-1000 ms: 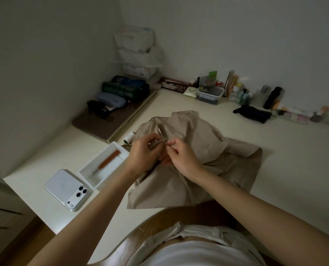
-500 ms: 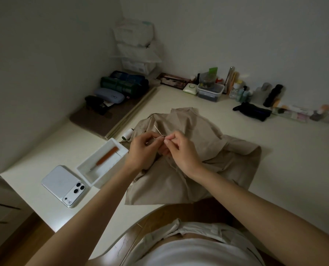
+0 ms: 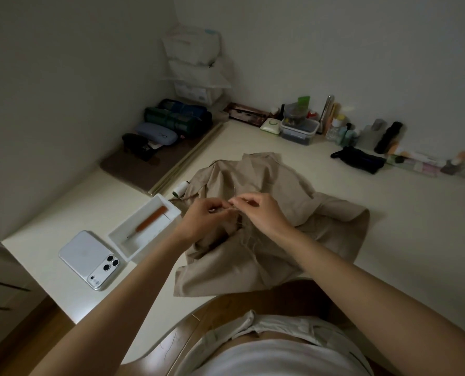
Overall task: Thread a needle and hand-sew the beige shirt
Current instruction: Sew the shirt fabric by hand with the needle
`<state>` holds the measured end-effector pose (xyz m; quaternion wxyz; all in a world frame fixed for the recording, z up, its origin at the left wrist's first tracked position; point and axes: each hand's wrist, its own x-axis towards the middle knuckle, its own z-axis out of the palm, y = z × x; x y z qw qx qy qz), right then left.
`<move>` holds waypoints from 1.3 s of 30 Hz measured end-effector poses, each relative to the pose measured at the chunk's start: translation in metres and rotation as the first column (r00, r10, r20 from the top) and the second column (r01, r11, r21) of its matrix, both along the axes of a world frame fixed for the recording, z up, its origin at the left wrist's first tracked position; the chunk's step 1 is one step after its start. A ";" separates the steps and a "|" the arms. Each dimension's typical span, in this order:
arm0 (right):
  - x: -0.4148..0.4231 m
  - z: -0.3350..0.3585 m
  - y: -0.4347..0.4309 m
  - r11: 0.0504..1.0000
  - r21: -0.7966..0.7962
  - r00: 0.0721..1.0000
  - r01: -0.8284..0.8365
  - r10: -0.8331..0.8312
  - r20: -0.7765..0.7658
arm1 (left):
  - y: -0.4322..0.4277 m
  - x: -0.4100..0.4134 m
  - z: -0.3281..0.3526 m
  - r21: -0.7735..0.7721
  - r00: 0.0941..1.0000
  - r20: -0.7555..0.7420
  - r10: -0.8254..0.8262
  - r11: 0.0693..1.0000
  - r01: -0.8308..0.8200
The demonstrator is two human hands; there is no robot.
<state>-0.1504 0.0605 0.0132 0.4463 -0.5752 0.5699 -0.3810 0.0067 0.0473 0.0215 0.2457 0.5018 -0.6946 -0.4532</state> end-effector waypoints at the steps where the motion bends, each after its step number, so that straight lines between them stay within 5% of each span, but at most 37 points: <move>1: -0.001 0.000 -0.001 1.000 0.015 0.999 -0.001 0.001 0.032 | 0.000 0.000 -0.001 -0.008 1.000 0.008 -0.004 1.000 0.004; 7: -0.014 0.004 -0.015 0.985 0.120 0.980 0.125 -0.141 0.139 | 0.005 0.013 -0.009 -0.010 0.997 0.079 -0.016 1.000 0.016; 10: -0.023 0.008 -0.021 0.974 0.195 0.970 0.112 -0.150 0.193 | 0.005 0.029 -0.016 -0.002 0.961 0.270 -0.065 0.998 0.068; 13: -0.025 0.011 -0.025 0.968 0.226 0.942 0.112 -0.176 0.285 | 0.002 0.039 -0.016 0.085 0.772 0.586 -0.247 0.966 0.244; 15: -0.025 0.014 -0.028 0.971 0.214 0.936 0.105 -0.169 0.308 | 0.001 0.039 -0.008 0.156 0.676 0.644 -0.357 0.927 0.341; 17: -0.022 0.016 -0.032 0.980 0.184 0.946 0.075 -0.128 0.298 | -0.002 0.036 0.001 0.184 0.746 0.546 -0.382 0.923 0.338; 20: -0.015 0.023 -0.038 0.990 0.137 0.956 0.034 -0.072 0.284 | -0.004 0.019 0.014 0.338 0.953 0.187 -0.237 0.927 0.165; 22: -0.012 0.032 -0.044 0.992 0.124 0.953 0.020 -0.057 0.297 | -0.005 0.008 0.018 0.400 0.981 0.018 -0.192 0.901 0.169; 26: -0.022 0.043 -0.055 0.979 0.203 0.922 -0.014 -0.066 0.382 | -0.011 0.003 0.033 0.390 0.923 -0.369 -0.112 0.882 0.263; 31: -0.038 0.028 -0.055 0.951 0.309 0.933 0.025 -0.133 0.336 | -0.040 0.020 0.053 0.385 0.740 -0.620 0.260 0.923 -0.002; 35: -0.042 0.006 -0.051 0.930 0.351 0.980 0.108 -0.158 0.118 | -0.060 0.030 0.048 0.360 0.633 -0.701 0.329 0.929 -0.083; 39: -0.037 0.004 -0.048 0.955 0.272 0.993 0.114 -0.104 -0.054 | -0.066 0.024 0.047 0.257 0.737 -0.623 0.262 0.958 -0.124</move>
